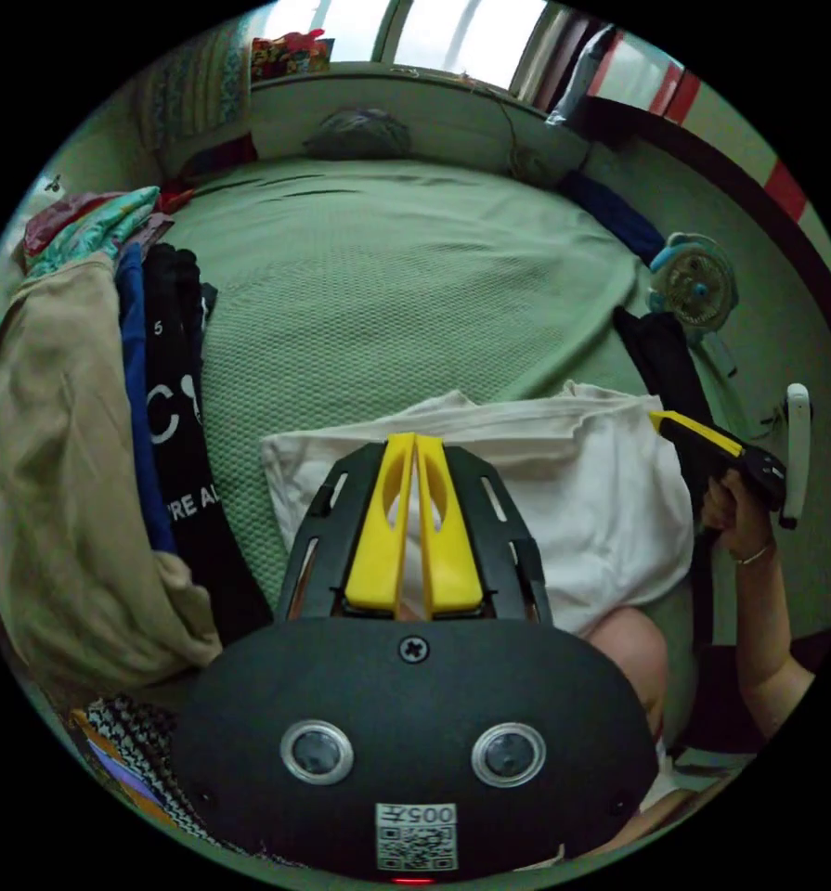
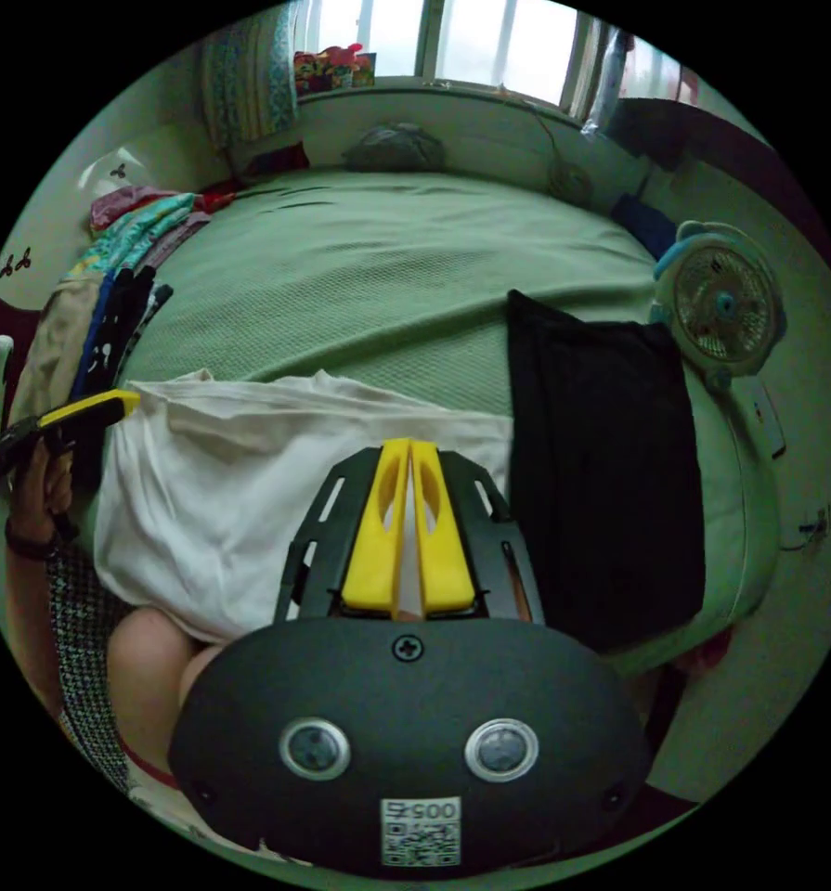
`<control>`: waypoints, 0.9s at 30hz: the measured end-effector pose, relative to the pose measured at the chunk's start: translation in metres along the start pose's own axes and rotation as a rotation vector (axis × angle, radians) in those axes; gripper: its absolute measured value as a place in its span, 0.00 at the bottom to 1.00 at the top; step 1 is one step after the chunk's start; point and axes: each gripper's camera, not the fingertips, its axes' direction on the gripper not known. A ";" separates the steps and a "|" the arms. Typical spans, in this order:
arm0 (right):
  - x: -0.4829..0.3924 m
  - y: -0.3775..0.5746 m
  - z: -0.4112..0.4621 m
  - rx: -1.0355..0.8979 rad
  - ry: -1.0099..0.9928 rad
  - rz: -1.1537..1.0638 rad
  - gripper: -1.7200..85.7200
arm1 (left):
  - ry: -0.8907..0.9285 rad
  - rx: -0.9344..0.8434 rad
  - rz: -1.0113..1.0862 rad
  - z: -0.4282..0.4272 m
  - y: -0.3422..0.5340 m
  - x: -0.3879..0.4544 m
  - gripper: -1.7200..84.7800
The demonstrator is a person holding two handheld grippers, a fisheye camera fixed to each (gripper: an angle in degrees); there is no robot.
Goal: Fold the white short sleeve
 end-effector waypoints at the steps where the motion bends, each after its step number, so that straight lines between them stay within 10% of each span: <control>1: 0.011 0.010 -0.008 -0.008 0.002 0.017 0.01 | 0.011 -0.010 0.034 0.001 0.005 0.019 0.03; 16: 0.110 0.081 -0.094 0.096 0.057 0.140 0.01 | 0.222 -0.120 0.393 0.062 0.053 0.322 0.14; 27: 0.145 0.079 -0.100 0.121 0.080 0.148 0.01 | 0.067 -0.159 0.205 0.153 0.060 0.416 0.15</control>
